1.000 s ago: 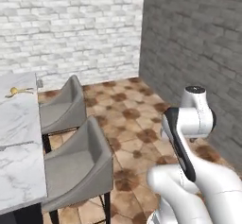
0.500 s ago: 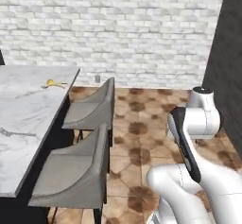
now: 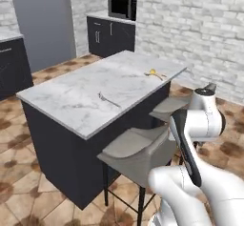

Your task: Pick up the metallic utensils from the counter and place them in the open drawer. Make sure not to pick up any wooden utensils.

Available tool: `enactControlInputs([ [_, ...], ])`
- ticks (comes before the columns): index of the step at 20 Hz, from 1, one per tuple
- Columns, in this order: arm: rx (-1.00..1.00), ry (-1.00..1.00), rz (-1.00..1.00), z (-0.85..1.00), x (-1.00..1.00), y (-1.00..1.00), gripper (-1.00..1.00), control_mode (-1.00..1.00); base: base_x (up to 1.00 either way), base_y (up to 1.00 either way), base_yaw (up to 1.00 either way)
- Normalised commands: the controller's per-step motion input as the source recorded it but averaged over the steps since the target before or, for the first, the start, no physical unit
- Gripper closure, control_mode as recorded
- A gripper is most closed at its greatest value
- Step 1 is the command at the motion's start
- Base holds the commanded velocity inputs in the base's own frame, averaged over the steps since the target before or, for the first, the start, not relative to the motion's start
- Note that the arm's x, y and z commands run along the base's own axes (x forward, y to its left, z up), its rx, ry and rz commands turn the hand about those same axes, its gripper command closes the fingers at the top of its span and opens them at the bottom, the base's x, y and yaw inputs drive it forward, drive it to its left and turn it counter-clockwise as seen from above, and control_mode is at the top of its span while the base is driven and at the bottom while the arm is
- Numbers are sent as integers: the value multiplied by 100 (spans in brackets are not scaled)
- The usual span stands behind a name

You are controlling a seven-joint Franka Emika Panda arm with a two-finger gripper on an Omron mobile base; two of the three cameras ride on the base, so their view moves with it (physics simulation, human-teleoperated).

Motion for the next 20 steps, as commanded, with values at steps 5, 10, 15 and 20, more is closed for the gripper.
enactControlInputs([
  [5,0,0,0,0,0,0,-100,100,2,-95,47],
  [10,0,0,0,0,0,0,-100,100,0,-96,27],
  [15,0,0,0,0,0,0,-100,100,39,-57,67],
  [20,0,0,0,0,0,0,-100,100,63,-50,78],
])
